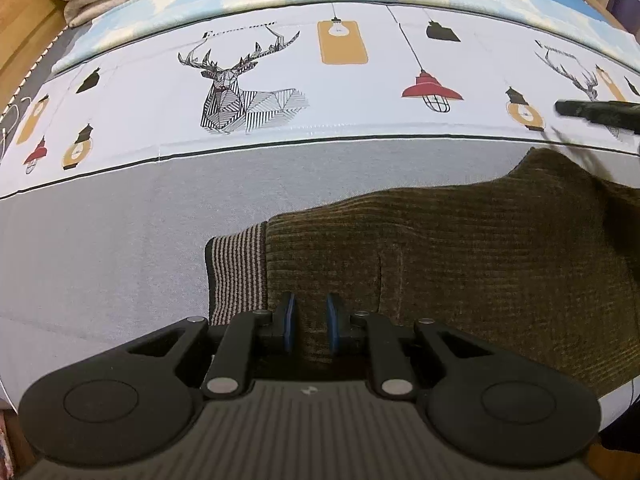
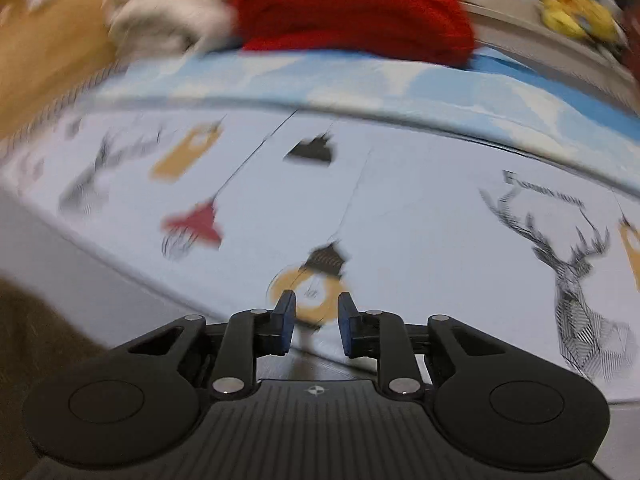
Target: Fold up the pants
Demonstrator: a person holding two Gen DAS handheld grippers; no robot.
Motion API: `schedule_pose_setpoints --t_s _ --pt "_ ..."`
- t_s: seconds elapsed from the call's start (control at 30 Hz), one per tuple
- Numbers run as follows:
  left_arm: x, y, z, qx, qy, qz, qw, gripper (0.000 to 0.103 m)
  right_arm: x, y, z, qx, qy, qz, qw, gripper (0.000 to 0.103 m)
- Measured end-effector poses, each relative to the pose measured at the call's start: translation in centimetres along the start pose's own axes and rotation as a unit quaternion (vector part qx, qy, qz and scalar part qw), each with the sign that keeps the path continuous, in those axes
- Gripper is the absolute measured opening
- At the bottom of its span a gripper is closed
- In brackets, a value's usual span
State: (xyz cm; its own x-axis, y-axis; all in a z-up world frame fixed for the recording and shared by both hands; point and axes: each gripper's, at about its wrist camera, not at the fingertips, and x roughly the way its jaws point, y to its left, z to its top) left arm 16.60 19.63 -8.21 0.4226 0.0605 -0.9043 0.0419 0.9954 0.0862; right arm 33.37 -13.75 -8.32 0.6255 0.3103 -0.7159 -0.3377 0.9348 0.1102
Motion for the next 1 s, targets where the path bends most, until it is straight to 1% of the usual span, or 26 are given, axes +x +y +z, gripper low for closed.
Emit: schedule_pose_setpoints --t_s 0.03,0.07,0.13,0.2,0.27,0.3,0.33,0.37,0.4,0.43,0.47,0.5,0.53,0.6,0.63,0.73,0.8,0.87,0.93,1.0 --pt "-0.1 -0.1 0.0 0.001 -0.002 -0.002 1.0000 0.018 -0.8 -0.6 0.3 0.009 -0.004 0.024 1.000 0.024" --pt "-0.1 -0.2 0.1 0.002 -0.003 -0.004 1.0000 0.018 -1.6 -0.8 0.4 0.005 -0.001 0.059 0.998 0.025" --pt "-0.2 -0.3 0.2 0.004 -0.005 -0.005 1.0000 0.018 -3.0 -0.2 0.1 -0.037 0.014 0.131 0.991 0.025" --pt "-0.4 -0.5 0.4 0.004 -0.009 -0.006 0.9999 0.018 -4.2 0.6 -1.0 -0.090 0.030 0.171 0.981 0.025" --pt "-0.5 -0.6 0.6 0.002 -0.013 -0.010 0.9999 0.018 -4.2 0.8 -2.2 -0.106 0.070 0.215 0.968 0.025" --pt "-0.6 -0.8 0.7 0.004 -0.013 -0.011 0.9998 0.018 -4.0 0.8 -3.0 -0.114 0.088 0.225 0.964 0.025" --pt "-0.6 -1.0 0.7 0.006 -0.014 -0.012 0.9998 0.018 -3.7 0.9 -4.0 -0.127 0.107 0.220 0.961 0.024" --pt "-0.7 -1.2 0.8 0.009 -0.015 -0.012 0.9998 0.018 -3.1 0.9 -4.9 -0.144 0.123 0.200 0.961 0.022" --pt "-0.7 -1.5 0.9 0.011 -0.017 -0.013 0.9997 0.018 -2.4 0.8 -5.7 -0.166 0.133 0.162 0.964 0.015" --pt "-0.8 -1.7 0.9 0.011 -0.017 -0.015 0.9997 0.018 -1.7 0.2 -6.3 -0.175 0.136 0.129 0.966 0.000" --pt "-0.8 -1.9 1.0 0.012 -0.017 -0.015 0.9997 0.018 -1.6 -0.4 -6.3 -0.159 0.128 0.130 0.970 0.000" --pt "-0.8 -2.1 1.0 0.014 -0.017 -0.015 0.9996 0.018 -1.7 -1.3 -6.1 -0.132 0.129 0.137 0.973 0.000" --pt "-0.8 -2.4 1.1 0.015 -0.018 -0.016 0.9996 0.018 -1.9 -1.9 -5.9 -0.123 0.124 0.131 0.976 0.000" --pt "-0.9 -2.8 1.3 0.020 -0.020 -0.019 0.9994 0.018 -2.8 -2.8 -5.9 -0.127 0.109 0.120 0.979 0.000" --pt "-0.9 -3.0 1.4 0.022 -0.021 -0.019 0.9994 0.018 -3.1 -3.5 -6.1 -0.122 0.108 0.116 0.980 0.000" --pt "-0.9 -3.7 1.8 0.026 -0.023 -0.021 0.9992 0.018 -4.4 -6.6 -6.6 -0.087 0.110 0.112 0.984 0.000" --pt "-1.0 -4.4 2.0 0.030 -0.025 -0.025 0.9989 0.018 -5.2 -8.5 -7.1 -0.065 0.108 0.118 0.985 0.000" --pt "-1.0 -5.1 2.2 0.038 -0.028 -0.026 0.9985 0.018 -6.3 -10.1 -8.0 -0.058 0.104 0.085 0.989 0.000" --pt "-1.0 -5.8 2.4 0.045 -0.029 -0.025 0.9983 0.019 -7.6 -13.1 -8.9 -0.018 0.103 0.091 0.990 0.000" --pt "-1.0 -6.4 2.7 0.047 -0.030 -0.024 0.9982 0.019 -8.8 -15.8 -10.0 0.000 0.100 0.071 0.992 0.000"
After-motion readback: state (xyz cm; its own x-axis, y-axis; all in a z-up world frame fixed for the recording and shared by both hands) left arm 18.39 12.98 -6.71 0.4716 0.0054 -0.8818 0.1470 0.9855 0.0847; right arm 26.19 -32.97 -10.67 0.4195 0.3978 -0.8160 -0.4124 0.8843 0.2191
